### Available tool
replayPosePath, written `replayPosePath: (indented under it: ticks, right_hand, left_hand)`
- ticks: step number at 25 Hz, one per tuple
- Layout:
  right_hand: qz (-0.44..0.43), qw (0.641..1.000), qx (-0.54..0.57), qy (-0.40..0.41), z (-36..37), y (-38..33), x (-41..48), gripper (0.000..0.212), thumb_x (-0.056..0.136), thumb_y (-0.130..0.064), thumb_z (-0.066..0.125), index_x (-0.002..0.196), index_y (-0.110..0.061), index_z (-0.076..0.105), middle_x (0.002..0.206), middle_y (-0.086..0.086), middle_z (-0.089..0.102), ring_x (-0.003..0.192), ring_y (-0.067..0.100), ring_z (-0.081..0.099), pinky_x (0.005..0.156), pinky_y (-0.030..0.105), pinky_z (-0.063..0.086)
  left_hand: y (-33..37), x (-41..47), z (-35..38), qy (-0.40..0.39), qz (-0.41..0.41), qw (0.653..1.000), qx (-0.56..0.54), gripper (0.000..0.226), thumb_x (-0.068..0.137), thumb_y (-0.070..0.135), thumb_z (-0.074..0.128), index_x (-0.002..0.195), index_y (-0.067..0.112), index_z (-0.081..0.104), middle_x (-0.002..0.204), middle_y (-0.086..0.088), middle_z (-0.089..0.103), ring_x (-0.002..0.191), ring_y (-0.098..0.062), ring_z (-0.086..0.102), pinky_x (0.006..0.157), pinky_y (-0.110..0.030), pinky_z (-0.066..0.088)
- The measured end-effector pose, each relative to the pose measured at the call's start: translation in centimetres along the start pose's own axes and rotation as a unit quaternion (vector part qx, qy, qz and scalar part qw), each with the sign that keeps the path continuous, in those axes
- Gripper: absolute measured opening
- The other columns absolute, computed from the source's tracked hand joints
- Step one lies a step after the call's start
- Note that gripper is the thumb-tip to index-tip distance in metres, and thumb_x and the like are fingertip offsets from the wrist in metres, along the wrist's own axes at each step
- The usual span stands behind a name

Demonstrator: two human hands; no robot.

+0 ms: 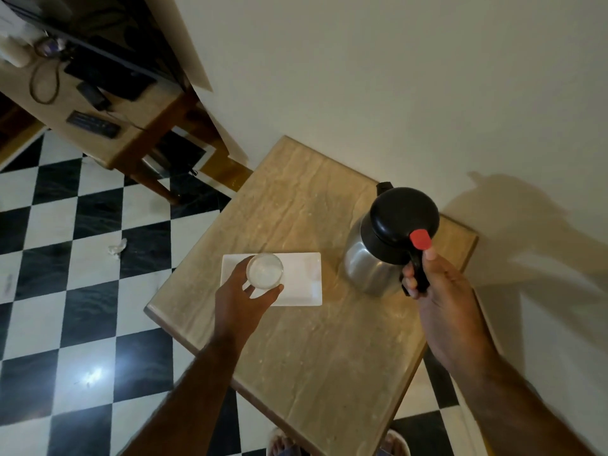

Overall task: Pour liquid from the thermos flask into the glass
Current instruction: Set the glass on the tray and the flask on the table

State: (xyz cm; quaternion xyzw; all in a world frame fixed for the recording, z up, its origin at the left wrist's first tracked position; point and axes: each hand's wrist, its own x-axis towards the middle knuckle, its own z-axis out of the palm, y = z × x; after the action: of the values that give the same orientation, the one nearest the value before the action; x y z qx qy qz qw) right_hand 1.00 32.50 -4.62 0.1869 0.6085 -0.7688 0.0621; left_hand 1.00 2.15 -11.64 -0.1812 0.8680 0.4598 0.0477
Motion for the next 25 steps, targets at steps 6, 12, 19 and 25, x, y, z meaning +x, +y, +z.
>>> replayPosePath:
  ticks: [6,12,19,25]
  right_hand:
    - [0.0,1.0,0.014,0.009,-0.6,3.2,0.4,0.036,0.102,-0.042,0.048,0.083,-0.021,0.069,0.072,0.003,0.055,0.07,0.02,0.046,0.077,0.037,0.038]
    - [0.016,1.0,-0.014,0.016,-1.4,6.2,0.5,0.036,0.1,-0.051,0.051,0.08,-0.029,0.072,0.074,0.0,0.06,0.071,0.018,0.051,0.076,0.037,0.041]
    - [0.001,0.999,-0.038,-0.003,-0.9,7.2,0.3,0.048,0.088,-0.075,0.06,0.082,-0.028,0.071,0.075,0.001,0.062,0.073,0.018,0.055,0.076,0.035,0.044]
    - [-0.001,0.997,-0.077,0.007,-1.0,7.4,-1.2,0.042,0.098,-0.049,0.054,0.091,-0.012,0.071,0.082,0.003,0.072,0.087,0.023,0.068,0.094,0.052,0.051]
  left_hand:
    - [-2.5,1.1,1.6,0.009,-0.035,0.999,-0.033,0.072,0.073,0.017,0.095,0.137,0.02,0.063,0.132,0.005,0.067,0.12,-0.014,0.062,0.093,-0.021,0.056]
    - [-3.9,1.7,2.7,-0.007,-0.046,0.998,-0.05,0.071,0.077,0.015,0.093,0.139,0.021,0.059,0.131,0.008,0.063,0.123,-0.014,0.061,0.091,-0.017,0.054]
    - [-4.5,1.8,3.3,0.02,-0.038,0.997,-0.067,0.071,0.077,0.013,0.092,0.14,0.017,0.059,0.132,0.006,0.064,0.123,-0.014,0.061,0.081,-0.004,0.053]
    - [-4.2,1.4,3.4,0.021,-0.035,0.998,-0.058,0.073,0.077,0.019,0.092,0.142,0.016,0.058,0.138,0.001,0.065,0.124,-0.012,0.059,0.093,-0.017,0.058]
